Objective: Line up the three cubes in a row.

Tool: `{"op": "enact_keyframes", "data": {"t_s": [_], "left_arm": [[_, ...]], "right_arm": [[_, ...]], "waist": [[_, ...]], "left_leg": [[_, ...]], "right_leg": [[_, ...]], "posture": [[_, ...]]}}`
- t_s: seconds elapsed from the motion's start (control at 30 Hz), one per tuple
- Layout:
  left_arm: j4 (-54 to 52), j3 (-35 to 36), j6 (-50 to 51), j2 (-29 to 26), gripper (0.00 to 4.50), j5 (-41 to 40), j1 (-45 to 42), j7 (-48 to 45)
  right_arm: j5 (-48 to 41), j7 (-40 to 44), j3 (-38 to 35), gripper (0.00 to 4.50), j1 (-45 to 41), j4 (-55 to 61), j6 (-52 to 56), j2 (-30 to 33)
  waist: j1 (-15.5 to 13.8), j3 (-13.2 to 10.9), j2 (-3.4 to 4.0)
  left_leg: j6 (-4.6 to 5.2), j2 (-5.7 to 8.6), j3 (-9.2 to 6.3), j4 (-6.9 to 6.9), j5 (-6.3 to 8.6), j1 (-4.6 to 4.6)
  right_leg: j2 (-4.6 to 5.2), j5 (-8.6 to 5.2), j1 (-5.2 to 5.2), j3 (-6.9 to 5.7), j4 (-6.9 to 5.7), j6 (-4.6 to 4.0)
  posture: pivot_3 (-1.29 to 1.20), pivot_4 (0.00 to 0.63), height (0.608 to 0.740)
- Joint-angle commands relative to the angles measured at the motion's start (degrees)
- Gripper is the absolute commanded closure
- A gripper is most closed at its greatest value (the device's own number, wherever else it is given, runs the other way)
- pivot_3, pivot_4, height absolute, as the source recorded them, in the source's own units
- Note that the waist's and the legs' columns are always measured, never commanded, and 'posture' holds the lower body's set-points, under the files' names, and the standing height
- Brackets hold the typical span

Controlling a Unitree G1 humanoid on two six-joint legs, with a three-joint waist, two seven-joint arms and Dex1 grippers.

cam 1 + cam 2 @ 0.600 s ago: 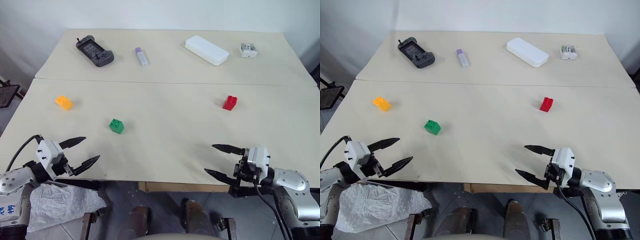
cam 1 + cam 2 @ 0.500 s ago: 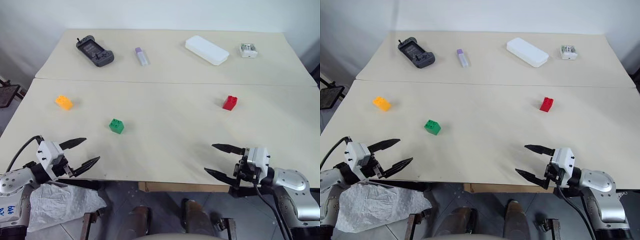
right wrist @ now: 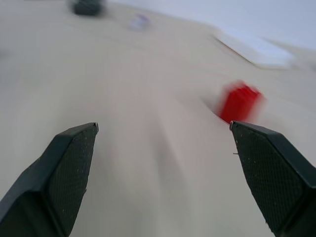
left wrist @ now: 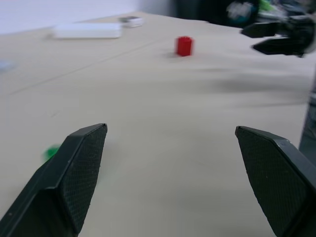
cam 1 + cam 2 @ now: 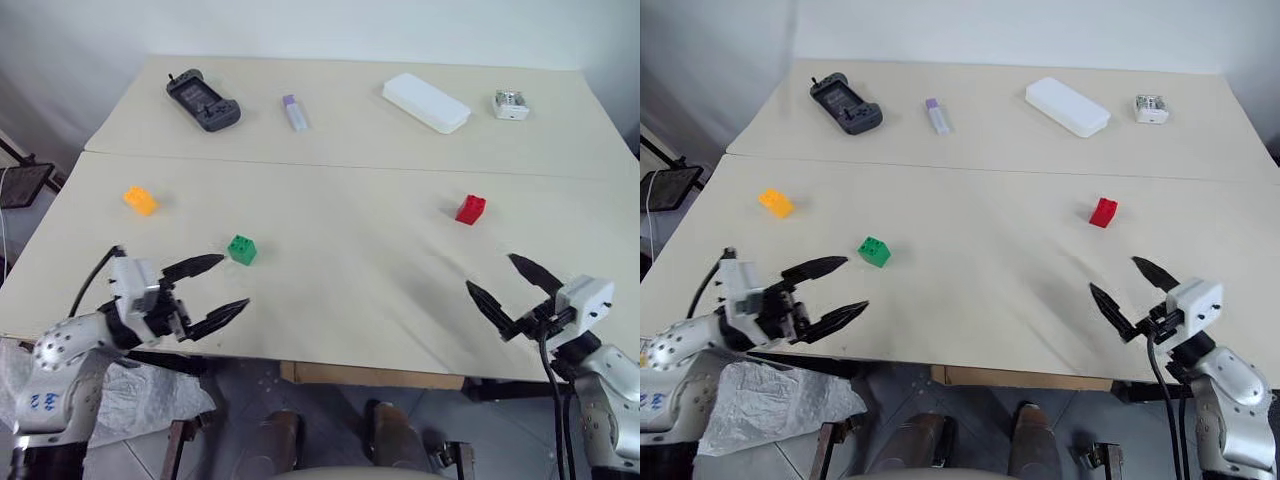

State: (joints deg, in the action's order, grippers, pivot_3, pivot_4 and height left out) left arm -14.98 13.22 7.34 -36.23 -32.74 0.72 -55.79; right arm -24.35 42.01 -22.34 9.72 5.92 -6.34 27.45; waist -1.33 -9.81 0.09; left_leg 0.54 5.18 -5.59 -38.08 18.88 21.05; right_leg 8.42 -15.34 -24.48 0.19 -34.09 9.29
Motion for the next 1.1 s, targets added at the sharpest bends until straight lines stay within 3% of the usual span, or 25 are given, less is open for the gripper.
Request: {"op": "enact_keyframes", "data": {"t_s": [0.03,0.27,0.43,0.77,1.1], "left_arm": [[0.75,-3.17,-2.45,0.42,0.11,2.61,-1.78,-1.78],[4.99,-5.65,-3.62,1.13,0.11,3.74,-6.17,-3.32],[5.94,-6.62,-4.28,1.68,0.11,4.59,-8.03,-3.81],[5.00,-6.41,-4.24,4.25,0.11,3.61,-9.64,-1.42],[3.40,-5.92,-2.44,5.91,0.11,1.92,-11.63,0.20]], "right_arm": [[3.74,-5.40,0.96,0.00,-1.51,1.91,-1.44,-1.84],[12.05,-25.10,10.04,0.00,-18.03,7.85,24.88,-5.74],[16.09,-34.52,11.19,0.00,-31.15,3.99,32.94,-8.49],[21.88,-43.98,13.87,0.00,-43.55,-9.87,36.27,-12.67],[21.99,-47.66,12.66,0.00,-45.55,-14.06,35.05,-14.73]], "waist": [[0.75,0.02,0.03],[2.33,0.01,0.04],[1.81,0.01,0.04],[1.77,0.01,0.04],[2.58,0.01,0.04]], "left_leg": [[0.00,-0.01,0.10,0.01,0.00,-0.03],[-0.19,-0.37,0.19,0.02,-0.08,-0.17],[-0.19,-0.33,0.10,0.00,-0.08,-0.07],[-0.13,-0.21,0.01,0.04,-0.05,0.09],[-0.13,-0.21,0.00,0.04,-0.05,0.09]], "right_leg": [[-0.02,0.00,-0.03,0.07,-0.01,0.00],[-0.15,-0.05,-0.13,0.17,-0.33,-0.09],[-0.15,-0.05,-0.21,0.15,-0.55,-0.09],[-0.11,-0.05,-0.32,0.13,-0.54,-0.12],[-0.12,-0.05,-0.34,0.12,-0.57,-0.12]], "posture": [[0.00,0.150,0.740],[0.00,0.150,0.740],[0.00,0.150,0.740],[0.00,0.150,0.740],[0.00,0.150,0.740]]}}
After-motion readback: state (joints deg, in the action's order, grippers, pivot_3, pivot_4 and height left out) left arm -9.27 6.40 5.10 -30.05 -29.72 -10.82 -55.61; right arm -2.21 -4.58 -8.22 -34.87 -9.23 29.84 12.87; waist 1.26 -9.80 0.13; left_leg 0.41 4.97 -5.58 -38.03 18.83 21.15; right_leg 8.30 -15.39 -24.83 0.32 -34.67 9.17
